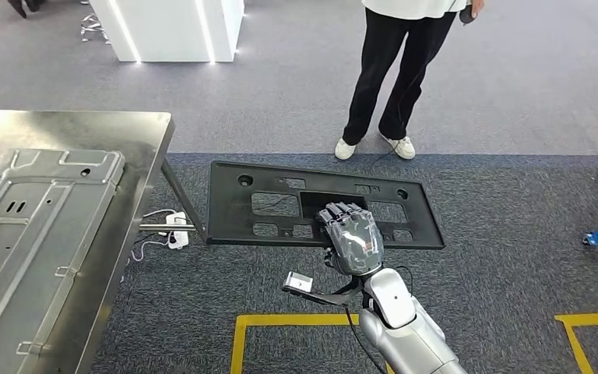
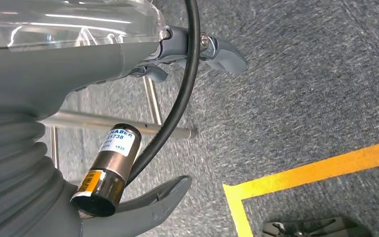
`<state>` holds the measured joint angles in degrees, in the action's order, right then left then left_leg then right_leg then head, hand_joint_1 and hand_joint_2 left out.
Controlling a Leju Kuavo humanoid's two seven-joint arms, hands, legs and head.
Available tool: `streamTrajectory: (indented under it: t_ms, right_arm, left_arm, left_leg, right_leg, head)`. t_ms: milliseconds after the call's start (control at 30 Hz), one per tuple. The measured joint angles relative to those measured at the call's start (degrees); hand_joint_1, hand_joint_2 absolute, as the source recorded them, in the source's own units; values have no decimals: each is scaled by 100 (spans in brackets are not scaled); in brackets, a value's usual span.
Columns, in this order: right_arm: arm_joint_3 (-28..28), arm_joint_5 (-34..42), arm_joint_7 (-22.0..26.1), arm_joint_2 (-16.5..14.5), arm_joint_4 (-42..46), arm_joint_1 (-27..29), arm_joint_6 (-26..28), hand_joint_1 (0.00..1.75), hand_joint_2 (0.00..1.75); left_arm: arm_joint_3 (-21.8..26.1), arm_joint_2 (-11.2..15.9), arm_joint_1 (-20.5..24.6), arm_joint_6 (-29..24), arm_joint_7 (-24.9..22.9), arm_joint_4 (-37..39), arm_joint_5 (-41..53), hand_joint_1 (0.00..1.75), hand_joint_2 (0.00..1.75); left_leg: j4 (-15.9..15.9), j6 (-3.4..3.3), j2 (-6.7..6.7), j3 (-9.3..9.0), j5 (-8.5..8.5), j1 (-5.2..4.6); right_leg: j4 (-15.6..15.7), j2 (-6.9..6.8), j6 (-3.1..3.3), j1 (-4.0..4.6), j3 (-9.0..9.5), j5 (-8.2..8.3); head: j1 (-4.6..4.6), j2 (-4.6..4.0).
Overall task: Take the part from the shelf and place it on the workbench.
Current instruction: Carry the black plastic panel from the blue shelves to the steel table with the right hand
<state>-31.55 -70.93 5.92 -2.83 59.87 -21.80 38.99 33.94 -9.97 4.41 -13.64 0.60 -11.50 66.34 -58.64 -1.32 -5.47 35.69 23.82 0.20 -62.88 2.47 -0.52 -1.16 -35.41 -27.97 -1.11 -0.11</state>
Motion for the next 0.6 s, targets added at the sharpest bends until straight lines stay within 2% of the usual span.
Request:
streamTrajectory:
  t_ms: [67, 133, 167, 200, 267, 300, 333, 367, 400, 433, 500, 533, 567, 600]
  right_arm:
    - [-3, 1, 0, 2, 0, 0, 0, 166, 175]
    - [-10, 2, 0, -4, 2, -3, 0, 166, 175]
    - [-12, 4, 0, -10, 4, -8, 0, 166, 175]
    - [-14, 8, 0, -15, 8, -16, 0, 166, 175]
    - [-15, 15, 0, -16, 11, -16, 0, 166, 175]
    - [-15, 17, 0, -15, 12, -12, 0, 166, 175]
    - [-15, 17, 0, -14, 11, -6, 0, 166, 175]
    - [-15, 17, 0, -13, 11, -2, 0, 166, 175]
    - [-15, 17, 0, -14, 11, -1, 0, 166, 175]
    - [-15, 17, 0, -14, 11, -2, 0, 166, 175]
    - [-15, 17, 0, -14, 11, -9, 0, 166, 175]
    - [-15, 17, 0, -14, 11, -13, 0, 166, 175]
    - [-16, 17, 0, -15, 11, -15, 0, 166, 175]
    - [-16, 17, 1, -16, 11, -17, 0, 166, 175]
  left_arm:
    - [0, 0, -3, -2, 1, 0, 0, 0, 175]
    - [1, 4, -28, -4, 1, 0, -1, 0, 175]
    - [1, 6, -40, -5, 1, 0, -1, 0, 175]
    - [2, 8, -44, -7, 1, 0, -1, 0, 175]
    - [2, 8, -30, -9, 3, 0, 0, 0, 175]
    - [2, 7, -23, -9, 4, 0, 0, 0, 175]
    - [2, 7, -21, -9, 5, 0, 0, 0, 175]
    - [2, 7, -24, -9, 5, 0, 0, 0, 175]
    - [2, 7, -29, -9, 5, 0, 0, 0, 175]
    - [2, 7, -32, -9, 5, 0, 0, 0, 175]
    - [2, 8, -22, -9, 5, 0, 0, 0, 175]
    - [2, 9, -14, -9, 7, 0, 0, 0, 175]
    - [2, 9, -11, -10, 8, 0, 0, 0, 175]
    - [2, 9, -14, -10, 9, 0, 0, 0, 175]
  left_leg:
    - [-36, 60, -99, 42, 10, 2]
    - [-34, 129, -166, 71, 1, 26]
    - [-76, 159, -101, 93, 30, 28]
    - [-211, 187, 25, 157, 114, 24]
    - [-814, 231, 349, 441, 433, 24]
    - [-1191, 251, 439, 629, 595, 35]
    - [-1476, 263, 481, 773, 686, 45]
    - [-1578, 268, 500, 827, 676, 50]
    - [-1450, 262, 518, 760, 562, 50]
    - [-1123, 246, 562, 585, 378, 46]
    - [-345, 174, 797, 171, 99, -1]
    - [-115, 134, 881, 51, 44, -32]
    - [-16, 98, 921, 6, 45, -60]
    - [-9, 68, 864, 8, 40, -78]
  right_leg:
    - [232, 87, 23, 8, 98, 29]
    - [265, -26, 89, 23, 119, 56]
    - [291, -80, 129, 23, 139, 70]
    - [320, -142, 168, 18, 161, 83]
    - [351, -275, 221, 34, 190, 83]
    - [352, -349, 236, 49, 195, 75]
    - [351, -421, 243, 61, 198, 65]
    - [350, -489, 244, 68, 203, 54]
    - [350, -555, 239, 73, 215, 40]
    - [350, -618, 231, 77, 234, 24]
    - [349, -737, 197, 96, 278, -17]
    - [350, -786, 173, 107, 294, -34]
    - [353, -834, 146, 114, 306, -47]
    - [363, -881, 117, 116, 317, -55]
  head:
    - [1, 0]
    - [0, 0]
    - [4, 0]
    - [12, 0]
    - [27, 0]
    - [30, 0]
    - [29, 0]
    - [30, 0]
    - [31, 0]
    - [31, 0]
    - [29, 0]
    - [28, 0]
    - [27, 0]
    - [27, 0]
